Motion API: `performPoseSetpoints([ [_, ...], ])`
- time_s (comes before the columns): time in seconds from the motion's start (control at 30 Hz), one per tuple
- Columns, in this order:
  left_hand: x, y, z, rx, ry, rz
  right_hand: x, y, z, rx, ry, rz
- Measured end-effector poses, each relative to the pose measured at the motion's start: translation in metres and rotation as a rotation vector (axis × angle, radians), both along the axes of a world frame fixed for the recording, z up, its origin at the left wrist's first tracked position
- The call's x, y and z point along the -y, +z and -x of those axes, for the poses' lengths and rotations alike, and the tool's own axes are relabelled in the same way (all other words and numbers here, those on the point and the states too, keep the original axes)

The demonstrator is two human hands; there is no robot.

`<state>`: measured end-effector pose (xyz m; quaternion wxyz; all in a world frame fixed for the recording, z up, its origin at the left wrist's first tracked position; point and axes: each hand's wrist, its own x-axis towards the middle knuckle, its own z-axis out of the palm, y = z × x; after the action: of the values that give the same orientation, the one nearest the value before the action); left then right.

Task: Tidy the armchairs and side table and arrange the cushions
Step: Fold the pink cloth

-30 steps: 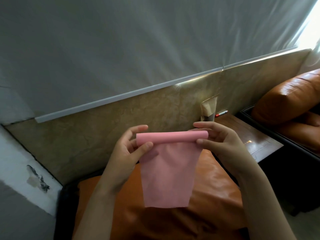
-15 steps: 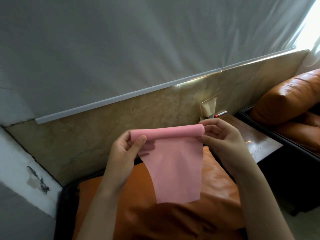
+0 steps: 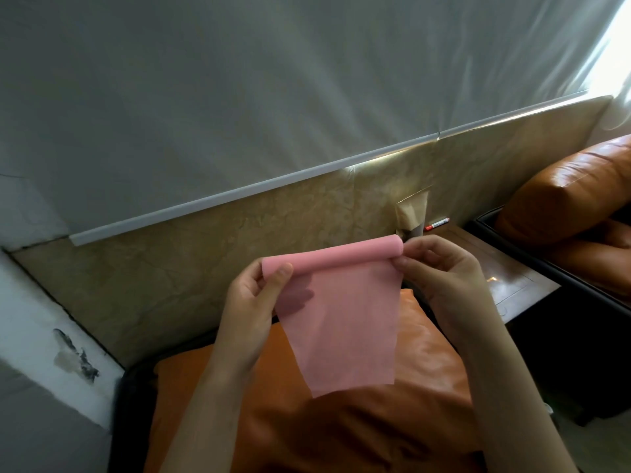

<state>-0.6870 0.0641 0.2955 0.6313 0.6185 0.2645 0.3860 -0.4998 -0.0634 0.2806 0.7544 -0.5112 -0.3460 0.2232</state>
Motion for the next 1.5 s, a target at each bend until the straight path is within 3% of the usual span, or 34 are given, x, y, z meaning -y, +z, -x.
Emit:
performPoseSetpoints([
  [0.27,0.003,0.0,-0.003,0.027,-0.028,0.026,0.001,0.001,-0.002,-0.015,-0.032,0.019],
  [0.57,0.005,-0.001,-0.005,0.017,0.019,-0.002,0.001,0.004,-0.001,-0.038,0.138,0.041],
  [0.83,0.006,0.0,-0.004,0.007,-0.019,-0.013,0.003,0.009,0.004,0.117,0.214,0.061],
  [1.2,0.004,0.004,0.001,-0.048,-0.074,-0.127,0.006,0.01,0.007,0.018,0.257,0.043],
  [1.33,0.002,0.003,0.002,0.015,-0.106,-0.038,0.008,0.011,0.005,-0.032,0.295,0.019],
  [1.5,-0.002,0.003,0.008,-0.013,-0.169,-0.06,0.008,0.009,0.003,0.001,0.288,0.101],
])
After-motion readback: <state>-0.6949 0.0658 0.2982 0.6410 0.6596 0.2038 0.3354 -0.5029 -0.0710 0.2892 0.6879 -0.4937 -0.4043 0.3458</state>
